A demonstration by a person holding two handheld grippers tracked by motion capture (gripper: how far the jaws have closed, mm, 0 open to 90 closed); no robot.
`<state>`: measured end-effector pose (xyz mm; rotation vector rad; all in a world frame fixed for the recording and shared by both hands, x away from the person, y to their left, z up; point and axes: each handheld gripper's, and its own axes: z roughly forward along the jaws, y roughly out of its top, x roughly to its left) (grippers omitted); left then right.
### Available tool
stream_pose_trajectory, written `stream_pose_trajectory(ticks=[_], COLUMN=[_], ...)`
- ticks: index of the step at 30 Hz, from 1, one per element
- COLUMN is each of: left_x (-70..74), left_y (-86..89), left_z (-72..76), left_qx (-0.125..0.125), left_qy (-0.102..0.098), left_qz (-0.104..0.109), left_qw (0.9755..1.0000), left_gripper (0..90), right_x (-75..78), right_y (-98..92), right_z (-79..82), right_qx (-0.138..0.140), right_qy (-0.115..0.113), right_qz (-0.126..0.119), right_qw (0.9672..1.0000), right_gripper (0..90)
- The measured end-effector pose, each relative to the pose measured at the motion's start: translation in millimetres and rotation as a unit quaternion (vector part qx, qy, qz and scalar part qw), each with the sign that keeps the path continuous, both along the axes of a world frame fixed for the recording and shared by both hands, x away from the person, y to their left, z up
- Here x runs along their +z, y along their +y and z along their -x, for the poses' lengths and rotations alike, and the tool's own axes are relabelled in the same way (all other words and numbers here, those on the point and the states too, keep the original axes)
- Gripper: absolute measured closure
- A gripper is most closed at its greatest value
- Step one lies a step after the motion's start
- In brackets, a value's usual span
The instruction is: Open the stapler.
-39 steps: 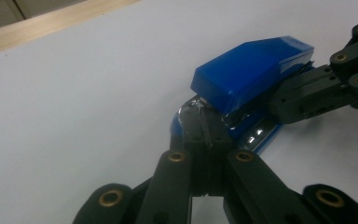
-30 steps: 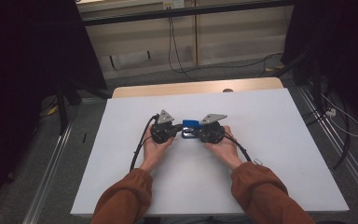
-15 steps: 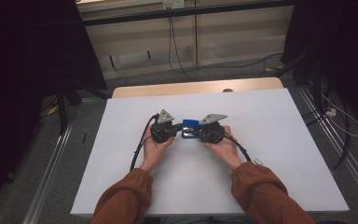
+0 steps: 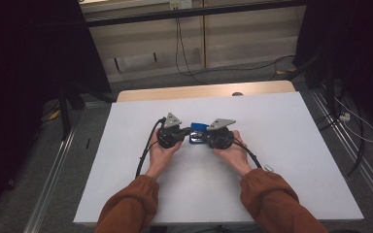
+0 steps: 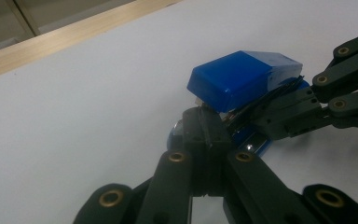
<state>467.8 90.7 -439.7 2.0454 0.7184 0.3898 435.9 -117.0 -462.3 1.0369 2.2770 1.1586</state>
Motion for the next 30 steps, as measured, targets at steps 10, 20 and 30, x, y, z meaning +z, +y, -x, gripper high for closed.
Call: stream_pose_trajectory(ticks=[10,20,30], left_x=[5.9,9.0,17.4], left_y=[-1.4,-2.8,-5.9], left_z=[0.2,0.5,0.8], left_qx=[0.0,-0.001,-0.009], left_qy=[-0.006,-0.009,-0.015], left_qz=[0.01,0.016,0.031], left_qw=[0.9999,0.9998,0.9994], left_gripper=[90.0,90.0,90.0], right_x=[0.0,-0.1,-0.3], right_y=[-0.1,0.0,-1.3], right_z=[-0.2,0.0,-0.8], right_qx=[-0.002,-0.007,-0.009], right_qy=[0.003,0.006,0.014], right_qz=[-0.003,-0.008,-0.018], right_qw=[1.0,0.9999,0.9997], right_gripper=[90.0,90.0,90.0])
